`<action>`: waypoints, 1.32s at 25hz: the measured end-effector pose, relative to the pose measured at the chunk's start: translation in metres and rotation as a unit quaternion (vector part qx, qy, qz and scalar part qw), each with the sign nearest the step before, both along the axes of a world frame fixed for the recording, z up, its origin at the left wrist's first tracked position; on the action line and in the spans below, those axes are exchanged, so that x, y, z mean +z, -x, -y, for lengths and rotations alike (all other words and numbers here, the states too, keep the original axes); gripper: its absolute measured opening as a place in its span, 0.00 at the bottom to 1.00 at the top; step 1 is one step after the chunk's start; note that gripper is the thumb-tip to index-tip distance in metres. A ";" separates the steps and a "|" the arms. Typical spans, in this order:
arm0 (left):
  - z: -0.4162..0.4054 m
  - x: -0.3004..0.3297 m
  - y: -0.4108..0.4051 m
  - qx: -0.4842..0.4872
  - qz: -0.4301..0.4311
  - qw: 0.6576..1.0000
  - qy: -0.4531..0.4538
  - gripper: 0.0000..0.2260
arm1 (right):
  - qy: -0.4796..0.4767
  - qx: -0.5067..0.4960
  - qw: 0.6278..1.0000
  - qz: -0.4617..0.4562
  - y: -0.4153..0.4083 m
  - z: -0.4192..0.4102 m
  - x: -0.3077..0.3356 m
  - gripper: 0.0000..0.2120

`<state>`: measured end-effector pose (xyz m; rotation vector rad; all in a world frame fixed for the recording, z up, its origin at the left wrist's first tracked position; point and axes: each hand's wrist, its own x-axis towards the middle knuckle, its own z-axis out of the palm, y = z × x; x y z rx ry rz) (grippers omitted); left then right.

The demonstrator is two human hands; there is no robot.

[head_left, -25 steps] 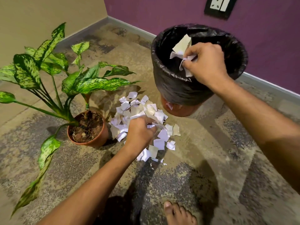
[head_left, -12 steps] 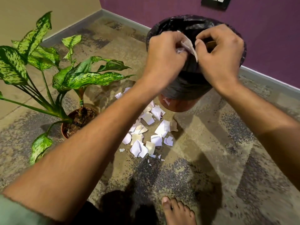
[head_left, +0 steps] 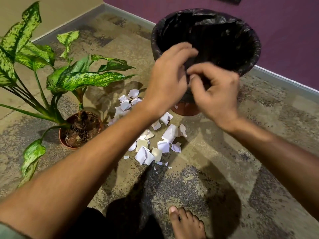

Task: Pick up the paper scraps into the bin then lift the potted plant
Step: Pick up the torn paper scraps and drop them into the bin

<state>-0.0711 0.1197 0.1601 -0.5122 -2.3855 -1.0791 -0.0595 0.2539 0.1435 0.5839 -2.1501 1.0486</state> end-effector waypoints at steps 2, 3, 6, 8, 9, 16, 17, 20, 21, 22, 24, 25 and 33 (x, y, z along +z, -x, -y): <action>0.011 -0.029 -0.026 0.000 -0.034 0.999 -0.010 0.18 | -0.047 0.035 0.998 0.035 -0.009 0.006 -0.029 0.06; 0.018 -0.046 -0.040 0.001 -0.029 1.000 -0.003 0.17 | -0.079 0.047 0.994 0.063 -0.010 0.006 -0.045 0.06; 0.045 -0.096 -0.076 0.032 0.089 0.995 0.012 0.15 | -0.231 0.064 0.953 0.184 -0.004 -0.005 -0.093 0.09; 0.063 -0.123 -0.086 0.060 0.239 0.968 0.044 0.11 | -0.360 0.069 0.894 0.256 -0.003 -0.014 -0.125 0.14; 0.074 -0.136 -0.087 0.070 0.312 0.942 0.101 0.10 | -0.411 0.076 0.860 0.293 -0.004 -0.019 -0.140 0.22; 0.123 -0.197 -0.107 0.120 0.526 0.793 0.284 0.33 | -0.539 0.106 0.730 0.406 0.016 -0.024 -0.197 0.66; 0.122 -0.201 -0.110 0.124 0.537 0.783 0.289 0.38 | -0.555 0.111 0.718 0.406 0.020 -0.019 -0.198 0.67; 0.112 -0.211 -0.116 0.131 0.542 0.780 0.285 0.45 | -0.593 0.120 0.689 0.398 0.026 -0.004 -0.200 0.65; 0.109 -0.213 -0.118 0.133 0.536 0.785 0.282 0.44 | -0.589 0.129 0.691 0.397 0.025 0.002 -0.200 0.64; 0.106 -0.214 -0.119 0.133 0.527 0.791 0.280 0.43 | -0.577 0.144 0.699 0.397 0.021 0.007 -0.201 0.63; 0.101 -0.212 -0.117 0.138 0.509 0.810 0.257 0.39 | -0.552 0.188 0.715 0.386 0.011 0.018 -0.201 0.62; 0.099 -0.211 -0.115 0.143 0.507 0.816 0.239 0.37 | -0.547 0.210 0.718 0.375 0.004 0.024 -0.202 0.62; 0.078 -0.209 -0.111 0.165 0.524 0.830 0.094 0.17 | -0.538 0.252 0.739 0.318 -0.044 0.050 -0.205 0.37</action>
